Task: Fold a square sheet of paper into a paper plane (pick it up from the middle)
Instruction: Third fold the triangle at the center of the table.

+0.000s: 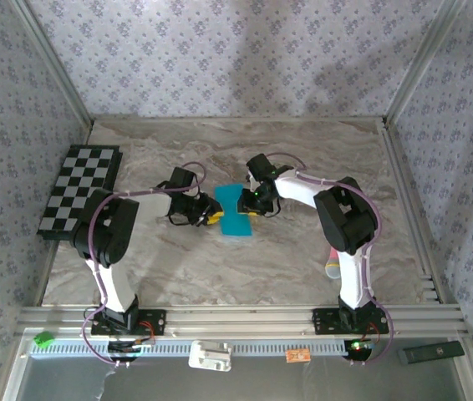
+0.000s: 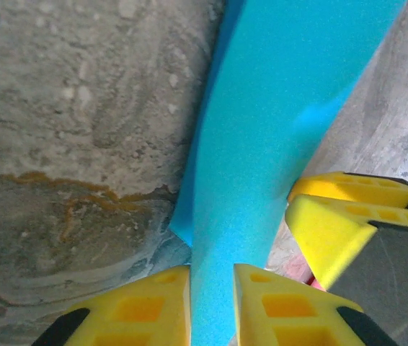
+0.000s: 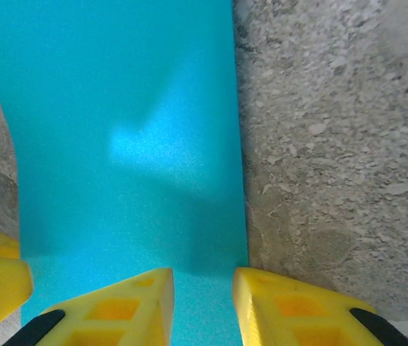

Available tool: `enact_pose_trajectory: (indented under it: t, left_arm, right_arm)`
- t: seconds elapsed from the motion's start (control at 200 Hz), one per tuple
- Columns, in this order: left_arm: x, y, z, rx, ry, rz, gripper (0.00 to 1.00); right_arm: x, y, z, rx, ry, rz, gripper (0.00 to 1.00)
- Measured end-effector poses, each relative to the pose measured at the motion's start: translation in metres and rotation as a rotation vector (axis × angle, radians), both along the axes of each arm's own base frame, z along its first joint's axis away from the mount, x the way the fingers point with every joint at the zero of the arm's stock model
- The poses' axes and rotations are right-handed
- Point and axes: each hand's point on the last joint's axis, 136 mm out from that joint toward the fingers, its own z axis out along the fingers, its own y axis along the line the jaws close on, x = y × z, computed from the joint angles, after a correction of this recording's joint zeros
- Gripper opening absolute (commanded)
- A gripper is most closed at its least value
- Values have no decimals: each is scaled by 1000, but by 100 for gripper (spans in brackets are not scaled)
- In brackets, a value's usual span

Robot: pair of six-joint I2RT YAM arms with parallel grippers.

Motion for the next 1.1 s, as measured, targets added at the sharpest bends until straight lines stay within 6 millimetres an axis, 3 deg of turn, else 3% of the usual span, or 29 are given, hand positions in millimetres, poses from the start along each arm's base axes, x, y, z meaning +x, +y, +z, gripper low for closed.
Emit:
enact_pose_trajectory:
  t: [0.15,0.26,0.465,0.625,0.925,1.099]
  left_arm:
    - [1,-1,-1,-5,4,7,8]
    - [3,-2,1,-15,-1,9,1]
    - [4,-3,3,-26,8,20,0]
    - [5,-4,5,-26,26,32,0]
    - [6,-4,11,-24,51,47,0]
    - [6,-5,14,-25,56,52,0]
  right_arm:
    - [3,0,4,14,-24,-2,39]
    - [5,-2,10,19,-55,4,51]
    - [5,-10,45,23,-211,80,68]
    - [-7,-12,64,-28,-383,216,70]
    - [-54,29,64,-154,-595,552,73]
    - [-65,43,63,-216,-667,631,72]
